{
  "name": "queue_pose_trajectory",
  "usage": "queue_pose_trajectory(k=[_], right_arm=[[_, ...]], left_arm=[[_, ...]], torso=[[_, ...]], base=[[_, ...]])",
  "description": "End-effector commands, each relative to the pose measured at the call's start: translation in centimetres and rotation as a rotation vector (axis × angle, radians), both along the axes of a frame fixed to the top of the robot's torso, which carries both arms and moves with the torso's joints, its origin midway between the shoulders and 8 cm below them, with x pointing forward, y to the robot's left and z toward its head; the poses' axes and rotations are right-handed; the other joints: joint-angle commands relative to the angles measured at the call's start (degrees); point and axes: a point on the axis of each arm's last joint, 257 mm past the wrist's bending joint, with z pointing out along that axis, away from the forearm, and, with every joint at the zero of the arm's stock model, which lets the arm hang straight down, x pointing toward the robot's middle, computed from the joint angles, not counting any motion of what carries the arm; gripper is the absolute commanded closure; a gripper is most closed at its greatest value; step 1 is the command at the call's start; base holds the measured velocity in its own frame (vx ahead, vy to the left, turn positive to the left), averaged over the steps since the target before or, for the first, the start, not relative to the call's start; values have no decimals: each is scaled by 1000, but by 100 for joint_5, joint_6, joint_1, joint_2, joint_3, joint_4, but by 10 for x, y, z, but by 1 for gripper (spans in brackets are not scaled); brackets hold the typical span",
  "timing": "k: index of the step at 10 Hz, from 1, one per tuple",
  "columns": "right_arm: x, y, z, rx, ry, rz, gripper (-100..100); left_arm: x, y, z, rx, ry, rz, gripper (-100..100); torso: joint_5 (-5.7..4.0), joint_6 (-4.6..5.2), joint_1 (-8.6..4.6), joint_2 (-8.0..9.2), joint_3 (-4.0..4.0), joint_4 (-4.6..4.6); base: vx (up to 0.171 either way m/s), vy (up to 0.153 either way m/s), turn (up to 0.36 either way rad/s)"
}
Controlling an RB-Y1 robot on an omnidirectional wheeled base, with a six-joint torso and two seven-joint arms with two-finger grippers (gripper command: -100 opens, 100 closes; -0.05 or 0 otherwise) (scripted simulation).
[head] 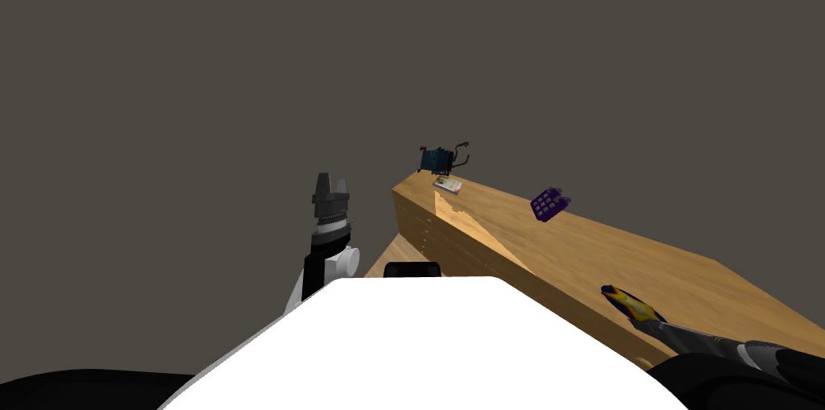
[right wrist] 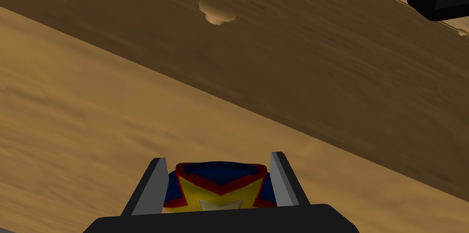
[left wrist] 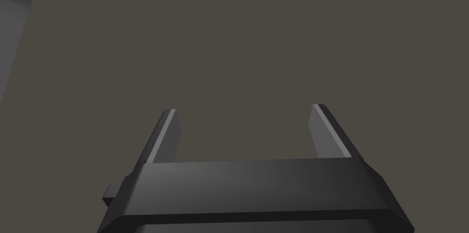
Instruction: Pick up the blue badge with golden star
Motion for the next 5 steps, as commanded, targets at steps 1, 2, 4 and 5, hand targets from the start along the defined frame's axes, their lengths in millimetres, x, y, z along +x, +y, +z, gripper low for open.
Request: queue_pose_trajectory(k=[1, 2, 4, 5], right_arm=[[0, 0, 0, 0, 0, 0, 100], [0, 0, 0, -1, 1, 1, 100], [0, 0, 0, 0, 0, 0, 100], [0, 0, 0, 1, 0, 0, 0]], left_arm=[[0, 0, 0, 0, 0, 0, 0], [0, 0, 0, 0, 0, 0, 0], [0, 0, 0, 0, 0, 0, 0], [0, 0, 0, 0, 0, 0, 0]], torso=[[0, 0, 0, 0, 0, 0], [-3, 0, -5, -1, 0, 0], [-2, 0, -6, -2, -1, 0], [-1, -1, -5, -3, -2, -1]], base=[[0, 0, 0], [0, 0, 0], [0, 0, 0], [0, 0, 0]])
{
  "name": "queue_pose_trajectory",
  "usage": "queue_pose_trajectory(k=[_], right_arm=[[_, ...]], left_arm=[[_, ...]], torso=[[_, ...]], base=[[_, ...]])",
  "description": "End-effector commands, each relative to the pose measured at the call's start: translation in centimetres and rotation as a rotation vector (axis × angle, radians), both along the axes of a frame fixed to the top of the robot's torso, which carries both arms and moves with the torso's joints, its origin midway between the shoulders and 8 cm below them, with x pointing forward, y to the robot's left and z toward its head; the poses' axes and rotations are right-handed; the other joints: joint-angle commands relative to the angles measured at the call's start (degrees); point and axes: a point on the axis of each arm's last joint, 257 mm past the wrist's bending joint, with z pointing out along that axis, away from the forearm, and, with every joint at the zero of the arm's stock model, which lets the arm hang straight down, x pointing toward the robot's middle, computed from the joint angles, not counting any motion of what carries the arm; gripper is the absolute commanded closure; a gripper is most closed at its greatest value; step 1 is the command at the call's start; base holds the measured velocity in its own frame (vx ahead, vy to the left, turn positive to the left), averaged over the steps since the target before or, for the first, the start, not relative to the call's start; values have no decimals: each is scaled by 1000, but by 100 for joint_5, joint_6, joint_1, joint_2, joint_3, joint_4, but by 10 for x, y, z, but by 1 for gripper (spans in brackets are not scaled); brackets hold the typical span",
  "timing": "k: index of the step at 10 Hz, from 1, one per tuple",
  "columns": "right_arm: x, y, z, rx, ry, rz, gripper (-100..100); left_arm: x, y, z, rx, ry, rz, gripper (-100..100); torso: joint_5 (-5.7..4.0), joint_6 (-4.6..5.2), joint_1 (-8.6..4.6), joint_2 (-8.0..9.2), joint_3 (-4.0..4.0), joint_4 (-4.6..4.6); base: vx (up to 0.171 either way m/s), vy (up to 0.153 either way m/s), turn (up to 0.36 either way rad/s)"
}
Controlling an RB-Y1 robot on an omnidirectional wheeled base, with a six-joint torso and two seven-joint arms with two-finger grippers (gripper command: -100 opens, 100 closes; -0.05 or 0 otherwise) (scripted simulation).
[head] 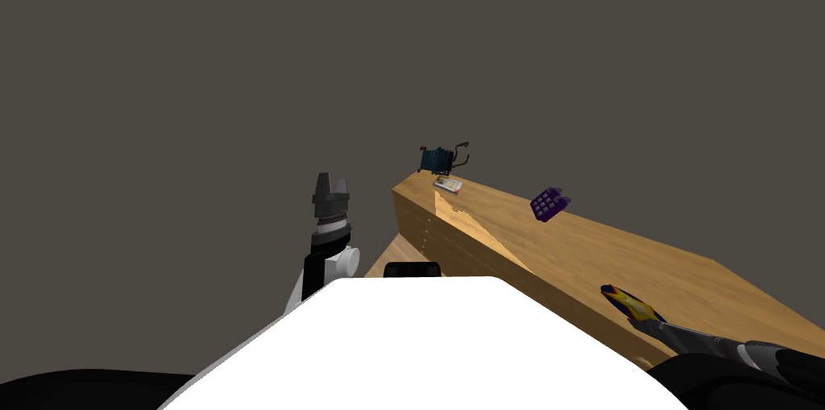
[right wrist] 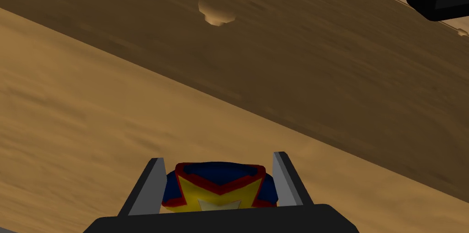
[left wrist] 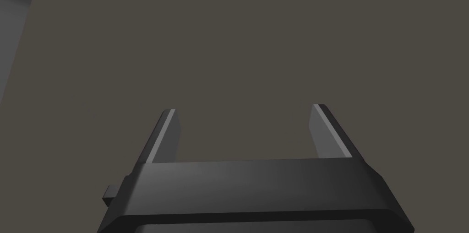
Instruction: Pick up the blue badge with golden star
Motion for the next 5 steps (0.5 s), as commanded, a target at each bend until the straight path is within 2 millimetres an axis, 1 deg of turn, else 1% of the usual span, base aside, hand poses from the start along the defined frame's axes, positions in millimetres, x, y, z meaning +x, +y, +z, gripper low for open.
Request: queue_pose_trajectory(k=[1, 3, 4, 5], right_arm=[[11, -1, 7, 1, -1, 18, 100], [25, -2, 16, 1, -1, 41, 100], [20, -3, 14, -2, 0, 35, 100], [20, -3, 14, 0, 0, 35, 0]], left_arm=[[0, 0, 0, 0, 0, 0, 0], [0, 0, 0, 0, 0, 0, 0], [0, 0, 0, 0, 0, 0, 0], [0, 0, 0, 0, 0, 0, 0]], torso=[[0, 0, 0, 0, 0, 0], [3, 9, 15, 0, 0, 0], [5, 4, 18, 1, 1, 1], [2, 1, 11, 1, 1, 1]], base=[[13, 19, -126], [8, 41, -157], [2, 19, -24], [0, 0, 0]])
